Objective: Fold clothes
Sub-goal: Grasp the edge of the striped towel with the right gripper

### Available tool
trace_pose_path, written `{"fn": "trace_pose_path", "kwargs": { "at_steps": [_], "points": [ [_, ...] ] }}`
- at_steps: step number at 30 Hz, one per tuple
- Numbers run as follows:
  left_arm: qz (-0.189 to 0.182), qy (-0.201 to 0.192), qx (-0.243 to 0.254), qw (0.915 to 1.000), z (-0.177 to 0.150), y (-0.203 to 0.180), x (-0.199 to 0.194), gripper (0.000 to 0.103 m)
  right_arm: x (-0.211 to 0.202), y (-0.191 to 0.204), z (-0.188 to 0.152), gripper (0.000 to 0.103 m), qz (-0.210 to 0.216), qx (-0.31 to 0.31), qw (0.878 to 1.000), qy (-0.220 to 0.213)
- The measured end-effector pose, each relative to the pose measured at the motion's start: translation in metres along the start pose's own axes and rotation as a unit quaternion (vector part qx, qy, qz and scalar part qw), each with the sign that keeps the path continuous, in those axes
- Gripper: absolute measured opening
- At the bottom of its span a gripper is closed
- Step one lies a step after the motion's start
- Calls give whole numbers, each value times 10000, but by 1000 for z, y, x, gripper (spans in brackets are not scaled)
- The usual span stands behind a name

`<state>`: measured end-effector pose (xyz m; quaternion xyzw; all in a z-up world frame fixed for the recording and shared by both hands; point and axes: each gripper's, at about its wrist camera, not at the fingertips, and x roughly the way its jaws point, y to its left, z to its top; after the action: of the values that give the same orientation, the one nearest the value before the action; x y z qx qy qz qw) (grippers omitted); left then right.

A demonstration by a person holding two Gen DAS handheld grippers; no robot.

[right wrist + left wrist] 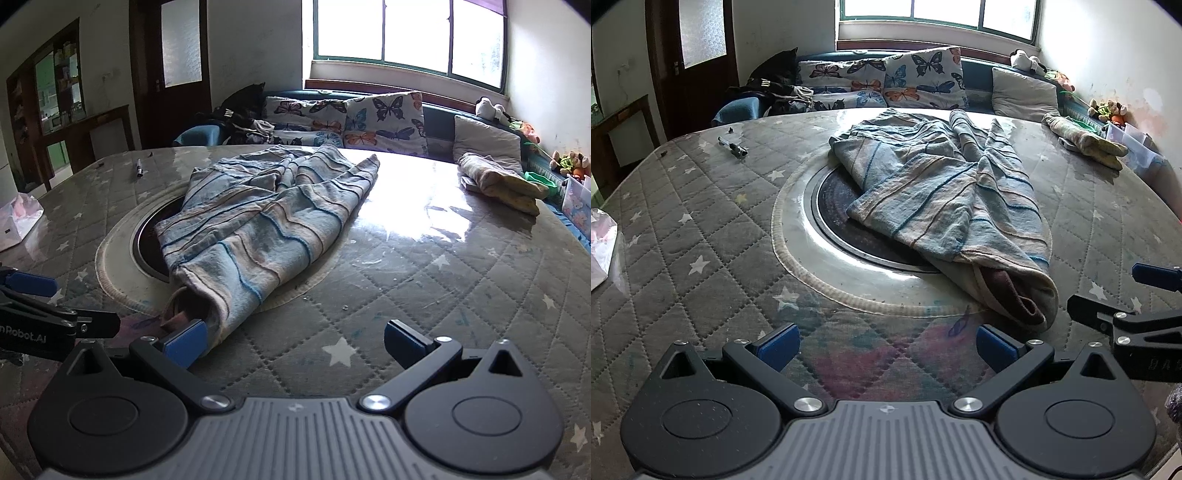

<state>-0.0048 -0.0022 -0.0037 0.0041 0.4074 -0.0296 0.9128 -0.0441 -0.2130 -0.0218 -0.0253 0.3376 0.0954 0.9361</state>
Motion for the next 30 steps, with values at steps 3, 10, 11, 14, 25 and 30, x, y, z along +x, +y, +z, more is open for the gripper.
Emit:
{"fn": "trace_pose_path", "kwargs": {
  "at_steps": [3, 10, 11, 14, 25, 30],
  "points": [
    [18, 17, 2, 10000, 0, 0, 1, 103, 1, 2, -1, 103, 30, -19, 10000, 30],
    [72, 66, -4, 10000, 2, 0, 4, 103, 4, 4, 1, 103, 60, -47, 9999, 81],
    [76, 72, 0, 9999, 2, 0, 5, 103, 4, 4, 1, 103, 62, -47, 9999, 85],
    [79, 90, 9, 9999, 3, 0, 6, 103, 5, 5, 2, 103, 68, -52, 9999, 102],
    [83, 154, 36, 9998, 7, -1, 13, 103, 11, 7, 5, 103, 77, -50, 9999, 128],
    [56, 178, 62, 9998, 8, -2, 15, 103, 13, 7, 7, 103, 89, -49, 9999, 136]
  ]
}}
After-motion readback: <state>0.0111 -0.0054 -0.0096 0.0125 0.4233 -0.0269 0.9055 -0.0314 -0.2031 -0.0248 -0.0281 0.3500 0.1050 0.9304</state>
